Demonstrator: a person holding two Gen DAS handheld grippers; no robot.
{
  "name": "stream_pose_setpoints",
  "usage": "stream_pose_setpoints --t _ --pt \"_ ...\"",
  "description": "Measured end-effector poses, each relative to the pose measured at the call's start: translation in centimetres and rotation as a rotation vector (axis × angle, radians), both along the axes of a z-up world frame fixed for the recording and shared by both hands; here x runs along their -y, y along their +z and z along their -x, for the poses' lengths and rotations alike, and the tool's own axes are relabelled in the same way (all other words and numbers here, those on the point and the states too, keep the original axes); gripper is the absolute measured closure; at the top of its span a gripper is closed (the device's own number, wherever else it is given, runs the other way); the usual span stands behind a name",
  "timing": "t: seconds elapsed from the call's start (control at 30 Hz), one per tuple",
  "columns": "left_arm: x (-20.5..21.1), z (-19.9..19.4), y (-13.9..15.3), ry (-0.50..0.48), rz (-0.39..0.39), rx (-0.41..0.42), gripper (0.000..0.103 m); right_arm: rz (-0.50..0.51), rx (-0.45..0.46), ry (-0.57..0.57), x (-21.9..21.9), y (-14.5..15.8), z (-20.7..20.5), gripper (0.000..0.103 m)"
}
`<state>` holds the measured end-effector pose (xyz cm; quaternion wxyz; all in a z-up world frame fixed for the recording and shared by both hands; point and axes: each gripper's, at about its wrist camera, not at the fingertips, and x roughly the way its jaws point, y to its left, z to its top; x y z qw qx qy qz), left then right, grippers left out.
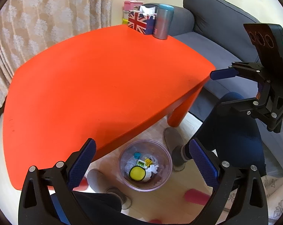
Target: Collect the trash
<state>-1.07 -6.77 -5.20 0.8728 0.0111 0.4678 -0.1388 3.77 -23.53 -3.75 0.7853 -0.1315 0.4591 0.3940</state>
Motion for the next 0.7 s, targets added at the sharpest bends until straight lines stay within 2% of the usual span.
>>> stream_pose_setpoints --t 0.33,0.7 --pt "-2.0 -0.6 2.1 0.106 -0.015 0.062 0.007 0.023 0.058 -0.061 -0.6 1.3 -1.3 0.003" --pt "-4.3 -1.9 5.3 0.199 -0.018 0.158 0.007 0.029 0.181 -0.183 -1.1 4.2 -3.5 0.003"
